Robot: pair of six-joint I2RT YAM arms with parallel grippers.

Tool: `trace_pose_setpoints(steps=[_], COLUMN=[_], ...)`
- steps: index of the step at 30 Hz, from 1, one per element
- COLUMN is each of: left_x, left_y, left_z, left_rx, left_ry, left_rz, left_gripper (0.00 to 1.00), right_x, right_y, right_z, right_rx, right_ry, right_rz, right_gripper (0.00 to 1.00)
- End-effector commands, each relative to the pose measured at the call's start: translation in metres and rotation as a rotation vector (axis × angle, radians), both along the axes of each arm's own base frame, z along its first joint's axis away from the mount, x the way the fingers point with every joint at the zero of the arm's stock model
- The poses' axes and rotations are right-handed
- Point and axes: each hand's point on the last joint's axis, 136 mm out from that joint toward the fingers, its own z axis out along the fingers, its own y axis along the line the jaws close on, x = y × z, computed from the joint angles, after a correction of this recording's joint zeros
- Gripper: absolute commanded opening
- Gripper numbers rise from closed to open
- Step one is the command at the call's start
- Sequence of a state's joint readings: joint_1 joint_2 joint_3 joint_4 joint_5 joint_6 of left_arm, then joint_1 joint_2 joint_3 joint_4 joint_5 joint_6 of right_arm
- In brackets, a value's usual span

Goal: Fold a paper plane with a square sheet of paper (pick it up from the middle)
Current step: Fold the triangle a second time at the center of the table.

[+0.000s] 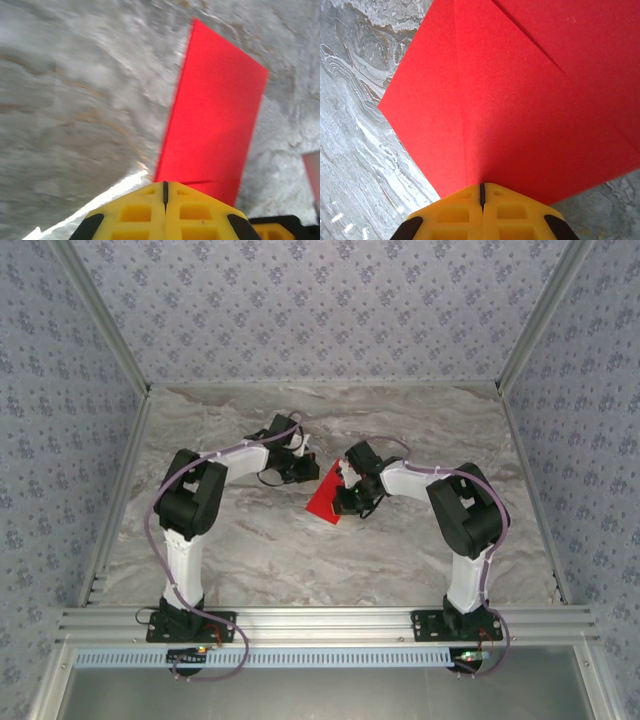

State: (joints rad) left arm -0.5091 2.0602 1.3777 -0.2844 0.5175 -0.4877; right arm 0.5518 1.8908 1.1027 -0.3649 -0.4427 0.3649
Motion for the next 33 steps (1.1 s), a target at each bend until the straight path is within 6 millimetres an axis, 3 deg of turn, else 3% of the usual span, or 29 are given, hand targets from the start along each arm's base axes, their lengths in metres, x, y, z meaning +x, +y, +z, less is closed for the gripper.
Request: trace_pose_setpoints(steps=[1,7,11,15,24,33], left_x=[-0.014,-0.013,-0.016,-0.020,-0.026,-0.026], left_y=[-0.025,-0.018,-0.014,-0.009,-0.002,0.001], left_z=[0.018,-0.014,-0.024,-0.036,-0.049,-0.051], left_rx=[-0.064,0.026,0.048,0.079,0.105,0.114], left_ry=[-0.027,0.014,0.029,0.044,0.062,0.067], left_rz=[-0.060,-0.026,-0.030,-0.030,-0.017,-0.004], left_gripper=[0.04,0.01,0.00,0.00,0.00,0.00], right_x=[-0.034,-0.028,-0.020,-0.010,0.030,0.039], right_y=[-0.044,-0.038,-0.029,-0.022,0.019,0.023], right_z=[-0.049,-0.043,-0.030,-0.014,0.033,0.013], right_rx=[-0.208,-0.165,-0.109,-0.071,0.069,0.017], right_ry=[0.153,0.135,0.104,0.064,-0.058,-0.034], right_rz=[-0.018,-0.022,-0.018,-0.001,-0.025,-0.057], right_gripper=[0.00,0.00,0.00,0.00,0.00,0.00])
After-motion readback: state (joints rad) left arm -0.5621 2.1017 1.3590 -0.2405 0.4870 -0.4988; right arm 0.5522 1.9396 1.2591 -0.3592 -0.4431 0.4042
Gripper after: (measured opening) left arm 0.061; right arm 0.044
